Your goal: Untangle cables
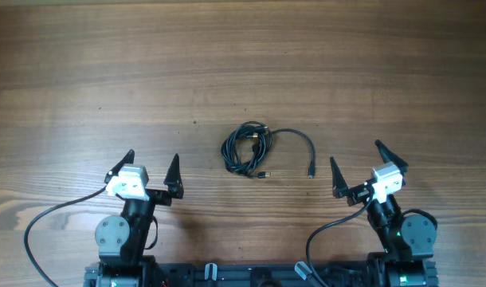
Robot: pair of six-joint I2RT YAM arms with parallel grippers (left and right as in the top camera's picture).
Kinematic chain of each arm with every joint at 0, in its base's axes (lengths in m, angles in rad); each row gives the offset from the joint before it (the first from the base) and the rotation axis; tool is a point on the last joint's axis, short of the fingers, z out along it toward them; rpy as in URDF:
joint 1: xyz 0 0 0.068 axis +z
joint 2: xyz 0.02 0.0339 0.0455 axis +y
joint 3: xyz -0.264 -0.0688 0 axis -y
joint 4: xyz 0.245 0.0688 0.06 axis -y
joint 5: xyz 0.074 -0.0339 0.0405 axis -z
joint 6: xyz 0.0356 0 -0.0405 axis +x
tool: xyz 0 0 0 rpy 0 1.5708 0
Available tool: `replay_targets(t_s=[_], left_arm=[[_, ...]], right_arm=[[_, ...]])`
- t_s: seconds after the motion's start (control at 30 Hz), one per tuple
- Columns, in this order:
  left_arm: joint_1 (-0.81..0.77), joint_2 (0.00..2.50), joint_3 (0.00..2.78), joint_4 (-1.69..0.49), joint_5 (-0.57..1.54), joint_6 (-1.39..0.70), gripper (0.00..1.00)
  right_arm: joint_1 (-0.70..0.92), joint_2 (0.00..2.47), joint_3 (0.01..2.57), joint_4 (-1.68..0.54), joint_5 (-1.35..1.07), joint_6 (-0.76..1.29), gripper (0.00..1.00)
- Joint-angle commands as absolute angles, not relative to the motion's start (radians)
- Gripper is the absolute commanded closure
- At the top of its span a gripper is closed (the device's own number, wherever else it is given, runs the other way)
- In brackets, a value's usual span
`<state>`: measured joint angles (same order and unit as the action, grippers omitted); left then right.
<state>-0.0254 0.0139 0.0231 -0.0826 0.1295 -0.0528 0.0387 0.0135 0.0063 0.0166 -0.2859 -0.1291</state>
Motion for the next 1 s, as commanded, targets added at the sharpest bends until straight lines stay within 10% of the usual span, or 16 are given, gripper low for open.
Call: replay_targets(t_s=[0.0, 0.97], left_arm=[[-0.031, 0.007, 0.014, -0.081, 0.138, -0.033, 0.00], [-0.031, 0.007, 0.014, -0.059, 0.141, -0.035, 0.00]], right_arm=[[0.041, 0.007, 0.005, 0.021, -0.266, -0.131, 0.00], [0.041, 0.007, 0.006, 0.021, -0.272, -0.089, 0.00]])
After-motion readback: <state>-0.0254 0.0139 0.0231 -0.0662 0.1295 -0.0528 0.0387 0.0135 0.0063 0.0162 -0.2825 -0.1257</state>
